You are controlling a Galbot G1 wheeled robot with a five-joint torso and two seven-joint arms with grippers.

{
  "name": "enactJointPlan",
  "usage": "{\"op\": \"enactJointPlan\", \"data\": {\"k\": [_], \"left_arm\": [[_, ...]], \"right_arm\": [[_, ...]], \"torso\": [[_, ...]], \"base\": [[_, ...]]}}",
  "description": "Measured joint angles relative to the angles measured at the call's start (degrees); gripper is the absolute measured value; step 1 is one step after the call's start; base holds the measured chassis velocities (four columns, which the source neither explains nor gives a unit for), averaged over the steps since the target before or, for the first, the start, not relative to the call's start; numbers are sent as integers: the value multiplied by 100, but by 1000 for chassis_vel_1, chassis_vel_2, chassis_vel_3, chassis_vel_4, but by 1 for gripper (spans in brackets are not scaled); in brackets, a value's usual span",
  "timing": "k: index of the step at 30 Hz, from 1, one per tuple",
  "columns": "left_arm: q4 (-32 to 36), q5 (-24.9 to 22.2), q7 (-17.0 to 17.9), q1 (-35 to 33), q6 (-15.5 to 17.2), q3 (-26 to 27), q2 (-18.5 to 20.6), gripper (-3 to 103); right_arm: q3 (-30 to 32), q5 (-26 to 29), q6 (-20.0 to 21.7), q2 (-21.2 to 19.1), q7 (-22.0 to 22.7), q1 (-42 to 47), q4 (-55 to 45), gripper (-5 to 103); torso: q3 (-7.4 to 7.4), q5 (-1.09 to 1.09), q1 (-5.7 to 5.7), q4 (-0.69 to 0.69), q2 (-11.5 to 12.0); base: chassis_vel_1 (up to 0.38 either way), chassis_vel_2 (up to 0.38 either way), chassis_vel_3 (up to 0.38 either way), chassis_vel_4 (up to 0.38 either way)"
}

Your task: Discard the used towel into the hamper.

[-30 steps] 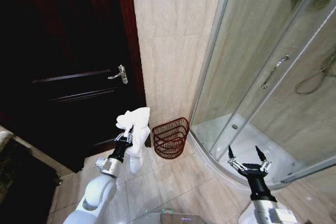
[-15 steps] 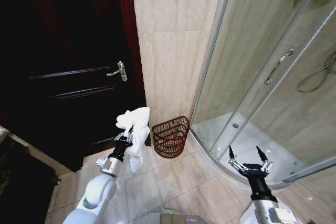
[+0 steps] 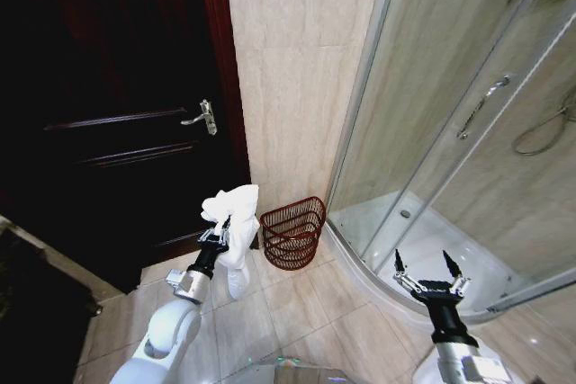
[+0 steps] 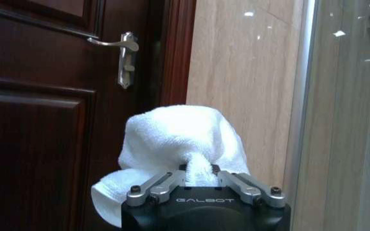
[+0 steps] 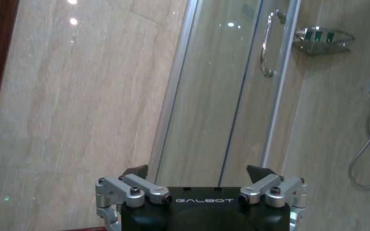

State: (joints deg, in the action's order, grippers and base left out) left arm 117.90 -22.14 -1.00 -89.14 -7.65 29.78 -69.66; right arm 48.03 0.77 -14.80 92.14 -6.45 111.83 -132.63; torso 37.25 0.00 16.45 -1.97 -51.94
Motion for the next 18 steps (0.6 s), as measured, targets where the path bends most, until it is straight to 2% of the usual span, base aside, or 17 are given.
{"op": "enactJointPlan", "data": {"k": [14, 18], "left_arm": [[-125, -15, -35, 89, -113, -65, 0, 10], [-179, -67, -43, 117, -256, -87, 0, 10]], "right_arm": [[16, 21, -39, 0, 115, -2, 1, 100], [14, 17, -39, 0, 121, -1, -1, 100]], "torso": [[-203, 0, -161, 0, 362], [-259, 0, -206, 0, 465]], "base": [[0, 0, 0, 0], [0, 0, 0, 0]]}}
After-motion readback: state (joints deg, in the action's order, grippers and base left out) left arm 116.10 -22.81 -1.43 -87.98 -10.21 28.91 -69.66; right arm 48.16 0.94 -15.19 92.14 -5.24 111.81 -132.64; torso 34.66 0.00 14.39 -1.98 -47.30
